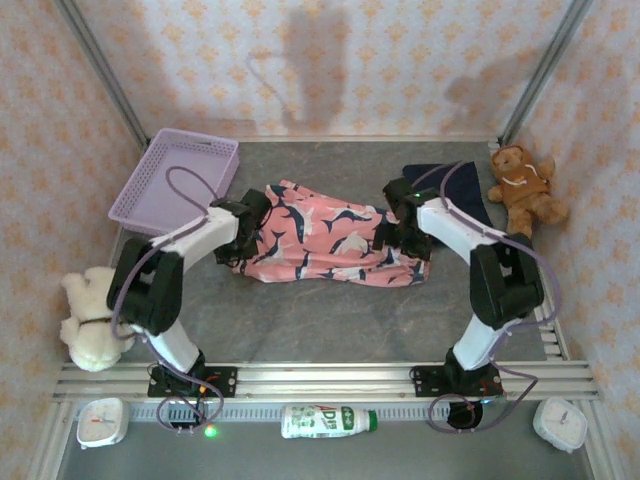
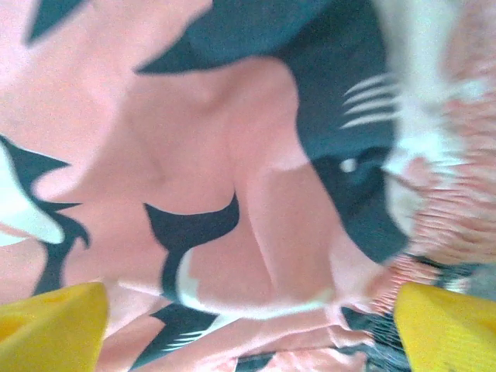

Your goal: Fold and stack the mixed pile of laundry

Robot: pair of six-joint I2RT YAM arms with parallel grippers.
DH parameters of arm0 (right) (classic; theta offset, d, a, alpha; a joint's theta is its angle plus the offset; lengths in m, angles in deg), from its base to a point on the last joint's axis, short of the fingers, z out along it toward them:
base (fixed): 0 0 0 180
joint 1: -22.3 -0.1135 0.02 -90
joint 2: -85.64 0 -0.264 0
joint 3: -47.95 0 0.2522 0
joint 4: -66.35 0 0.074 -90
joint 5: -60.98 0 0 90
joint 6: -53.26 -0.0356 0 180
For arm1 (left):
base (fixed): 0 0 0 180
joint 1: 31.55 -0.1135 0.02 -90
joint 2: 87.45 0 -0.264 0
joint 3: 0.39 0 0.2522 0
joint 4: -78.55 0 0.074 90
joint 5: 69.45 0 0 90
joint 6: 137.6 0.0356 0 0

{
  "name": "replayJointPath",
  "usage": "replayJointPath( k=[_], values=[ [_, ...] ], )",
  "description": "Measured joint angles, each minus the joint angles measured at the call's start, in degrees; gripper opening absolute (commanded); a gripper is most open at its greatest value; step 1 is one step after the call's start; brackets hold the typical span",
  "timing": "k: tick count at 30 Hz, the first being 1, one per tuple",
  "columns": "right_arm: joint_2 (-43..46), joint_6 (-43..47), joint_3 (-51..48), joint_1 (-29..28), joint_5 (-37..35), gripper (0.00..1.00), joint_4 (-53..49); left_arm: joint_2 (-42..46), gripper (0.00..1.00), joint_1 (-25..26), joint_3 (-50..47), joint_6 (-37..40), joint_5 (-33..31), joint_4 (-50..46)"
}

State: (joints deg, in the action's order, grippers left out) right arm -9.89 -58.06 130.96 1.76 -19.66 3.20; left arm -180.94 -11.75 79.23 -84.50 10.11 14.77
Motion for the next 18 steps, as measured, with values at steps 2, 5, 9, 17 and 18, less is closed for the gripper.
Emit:
replayJointPath(
  k=[2, 5, 9, 17, 18],
  values=[
    [2.38, -0.35, 0.02, 0.76, -0.72, 0.99, -0.79, 2.16, 0.41, 1.09, 3.45, -0.24, 1.07, -0.37],
    [3.67, -1.62, -0.46, 2.99, -1.7, 0.99, -1.38, 1.46, 0.4, 2.58, 9.94, -0.2, 1.99, 0.2],
    [3.67, -4.39, -4.79, 5.33, -1.22, 0.99, -0.2, -2.54, 0.39, 4.11, 15.82, -0.26, 2.73, 0.96],
    [3.65, -14.34, -12.81, 5.49, 2.62, 0.99, 8.2, -8.04, 0.39, 4.87, 16.81, -2.14, 5.79, 1.92],
    [3.65, -15.13, -13.25, 5.49, 2.89, 0.99, 8.9, -8.04, 0.39, 4.87, 16.81, -2.27, 5.9, 1.95]
  ],
)
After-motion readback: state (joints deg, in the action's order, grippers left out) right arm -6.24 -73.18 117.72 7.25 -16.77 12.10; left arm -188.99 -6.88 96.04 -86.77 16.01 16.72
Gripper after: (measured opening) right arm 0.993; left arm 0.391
